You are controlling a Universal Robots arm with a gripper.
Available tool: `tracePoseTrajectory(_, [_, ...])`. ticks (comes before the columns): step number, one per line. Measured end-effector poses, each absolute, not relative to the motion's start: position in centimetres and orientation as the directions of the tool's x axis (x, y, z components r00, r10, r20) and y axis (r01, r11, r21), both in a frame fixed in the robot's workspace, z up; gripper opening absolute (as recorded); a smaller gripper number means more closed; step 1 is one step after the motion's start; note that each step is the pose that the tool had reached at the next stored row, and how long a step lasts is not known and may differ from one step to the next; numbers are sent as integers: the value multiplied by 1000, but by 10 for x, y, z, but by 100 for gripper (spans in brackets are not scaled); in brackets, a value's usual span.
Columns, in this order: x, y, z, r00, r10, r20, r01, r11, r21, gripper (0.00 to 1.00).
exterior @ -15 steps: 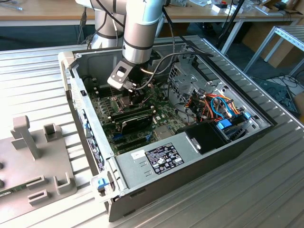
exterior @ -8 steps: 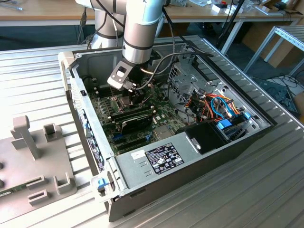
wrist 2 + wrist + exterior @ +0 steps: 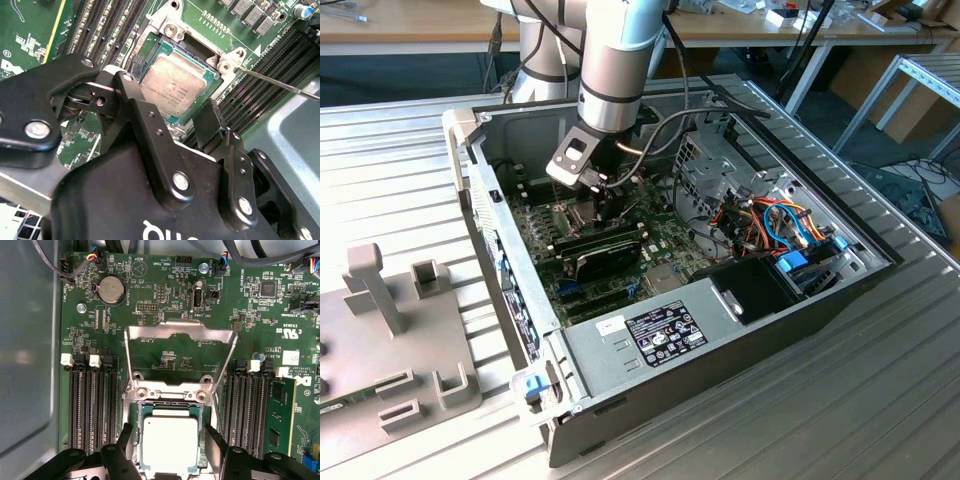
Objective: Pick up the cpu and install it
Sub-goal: 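Place the cpu into insertion slot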
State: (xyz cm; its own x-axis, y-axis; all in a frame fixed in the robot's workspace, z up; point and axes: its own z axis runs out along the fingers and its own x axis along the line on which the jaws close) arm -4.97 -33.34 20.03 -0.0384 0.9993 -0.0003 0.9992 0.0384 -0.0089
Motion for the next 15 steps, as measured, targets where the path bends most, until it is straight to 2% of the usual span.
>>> tracePoseTrajectory(15, [-52, -331, 199, -38, 999, -3, 999, 38, -9, 68])
